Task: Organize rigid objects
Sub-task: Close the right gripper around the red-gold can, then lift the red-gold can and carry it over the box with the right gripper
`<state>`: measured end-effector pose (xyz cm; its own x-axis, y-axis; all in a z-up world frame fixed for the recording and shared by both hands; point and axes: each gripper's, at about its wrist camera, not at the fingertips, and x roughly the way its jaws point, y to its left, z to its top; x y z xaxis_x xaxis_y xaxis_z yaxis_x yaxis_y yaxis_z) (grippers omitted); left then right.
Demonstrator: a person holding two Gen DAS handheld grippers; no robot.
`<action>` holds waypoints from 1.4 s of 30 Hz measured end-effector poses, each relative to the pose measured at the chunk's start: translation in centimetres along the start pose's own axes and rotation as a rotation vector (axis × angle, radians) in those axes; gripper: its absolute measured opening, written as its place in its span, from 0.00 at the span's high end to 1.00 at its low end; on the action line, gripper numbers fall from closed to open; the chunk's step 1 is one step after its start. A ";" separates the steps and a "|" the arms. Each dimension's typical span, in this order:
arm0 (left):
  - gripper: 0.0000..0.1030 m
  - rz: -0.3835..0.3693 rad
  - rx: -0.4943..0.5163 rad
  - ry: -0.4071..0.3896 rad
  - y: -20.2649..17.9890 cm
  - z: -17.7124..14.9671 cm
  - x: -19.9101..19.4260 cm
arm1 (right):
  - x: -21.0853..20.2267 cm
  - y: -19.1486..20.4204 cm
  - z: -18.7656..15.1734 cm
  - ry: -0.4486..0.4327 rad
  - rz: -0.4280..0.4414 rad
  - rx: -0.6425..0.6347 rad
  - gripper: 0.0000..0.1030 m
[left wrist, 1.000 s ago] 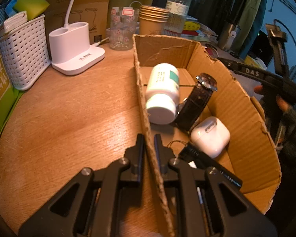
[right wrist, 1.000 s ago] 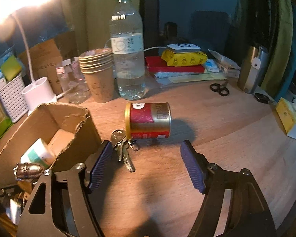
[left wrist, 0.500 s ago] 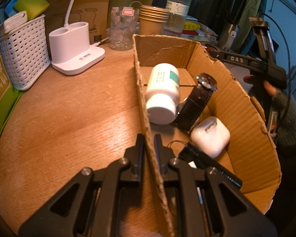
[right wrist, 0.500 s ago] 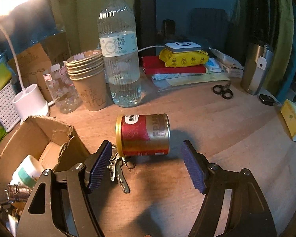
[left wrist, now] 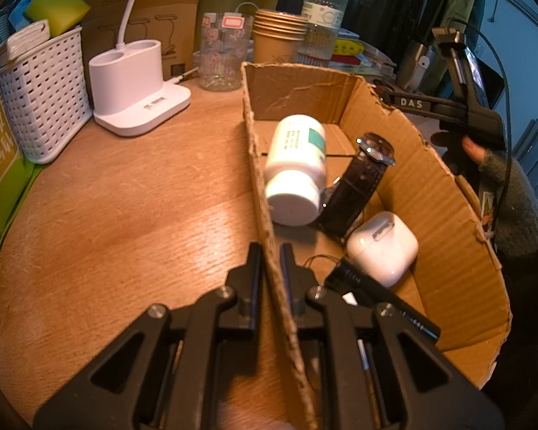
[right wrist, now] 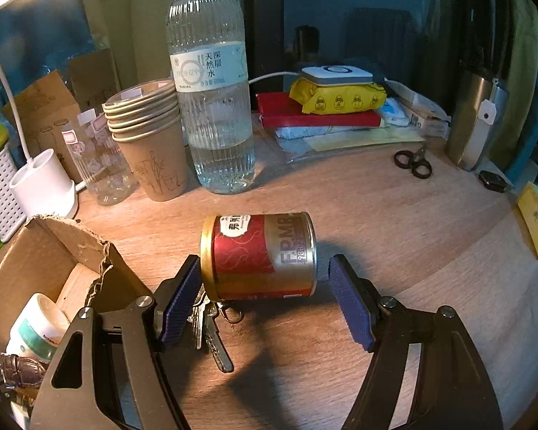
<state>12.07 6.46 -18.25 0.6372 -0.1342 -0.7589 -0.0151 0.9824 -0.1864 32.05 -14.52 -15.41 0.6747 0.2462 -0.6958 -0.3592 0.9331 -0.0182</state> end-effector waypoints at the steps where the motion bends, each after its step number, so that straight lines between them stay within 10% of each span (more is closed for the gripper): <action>1: 0.89 0.000 0.000 0.000 0.1 0.0 0.0 | 0.1 0.0 0.0 0.003 0.002 0.001 0.36; 42: 0.89 0.000 0.000 0.000 0.1 0.0 0.0 | -10.4 6.2 0.2 -0.206 0.109 -0.089 0.37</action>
<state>12.04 6.52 -18.24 0.6374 -0.1342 -0.7587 -0.0153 0.9823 -0.1866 22.90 -11.24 -8.18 0.7430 0.4006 -0.5362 -0.4863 0.8735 -0.0212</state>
